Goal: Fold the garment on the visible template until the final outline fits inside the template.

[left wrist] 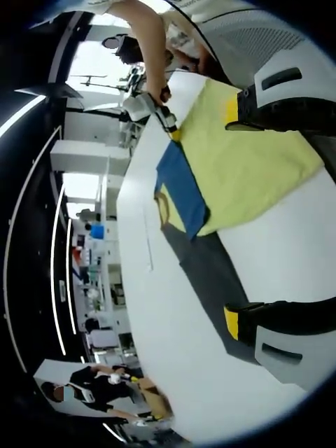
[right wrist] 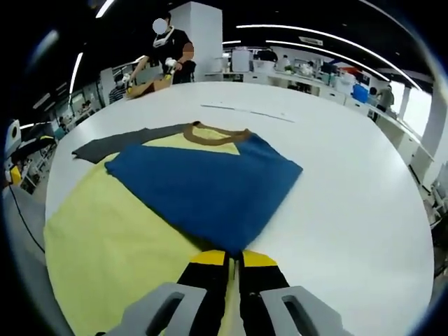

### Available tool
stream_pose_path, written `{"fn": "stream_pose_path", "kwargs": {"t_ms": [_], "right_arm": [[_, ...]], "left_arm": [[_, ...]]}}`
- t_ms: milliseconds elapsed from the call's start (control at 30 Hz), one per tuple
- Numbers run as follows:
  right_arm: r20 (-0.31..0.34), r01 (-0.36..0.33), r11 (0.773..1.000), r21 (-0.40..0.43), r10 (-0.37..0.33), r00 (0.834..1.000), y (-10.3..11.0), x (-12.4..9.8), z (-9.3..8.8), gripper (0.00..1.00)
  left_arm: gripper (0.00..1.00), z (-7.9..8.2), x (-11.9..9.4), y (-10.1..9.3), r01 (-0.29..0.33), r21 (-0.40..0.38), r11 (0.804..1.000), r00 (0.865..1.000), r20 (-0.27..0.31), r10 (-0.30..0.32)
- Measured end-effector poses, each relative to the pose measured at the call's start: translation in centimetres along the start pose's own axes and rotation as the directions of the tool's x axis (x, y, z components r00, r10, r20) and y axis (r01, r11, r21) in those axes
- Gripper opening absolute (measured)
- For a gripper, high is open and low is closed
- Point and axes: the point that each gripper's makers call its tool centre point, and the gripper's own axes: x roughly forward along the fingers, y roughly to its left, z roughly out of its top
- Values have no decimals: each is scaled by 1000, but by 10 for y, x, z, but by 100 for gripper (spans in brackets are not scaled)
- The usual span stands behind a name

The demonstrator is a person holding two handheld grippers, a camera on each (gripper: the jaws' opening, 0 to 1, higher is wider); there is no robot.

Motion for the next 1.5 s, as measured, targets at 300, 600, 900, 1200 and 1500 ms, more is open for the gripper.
{"fn": "stream_pose_path", "kwargs": {"t_ms": [300, 600, 900, 1200, 1500], "right_arm": [[-5, 12, 1000, -10, -12, 1000, -14, -4, -3, 1], [46, -25, 1000, 14, 25, 999, -14, -9, 2, 33], [187, -93, 995, -22, 96, 978, 2, -27, 33, 73], [249, -160, 983, -92, 178, 952, 19, -51, 49, 98], [273, -203, 972, -119, 229, 934, 34, -75, 51, 99]], "left_arm": [[99, 0, 0, 1, -1, -3, 1000, 1000, -3, 1], [99, -1, 2, 7, -12, -7, 1000, 1000, -11, 12], [99, -1, 2, 19, -36, -8, 999, 999, -14, 36], [99, -5, 1, 38, -61, -23, 998, 998, -12, 61], [99, -8, -4, 62, -110, -31, 993, 994, -22, 109]]}}
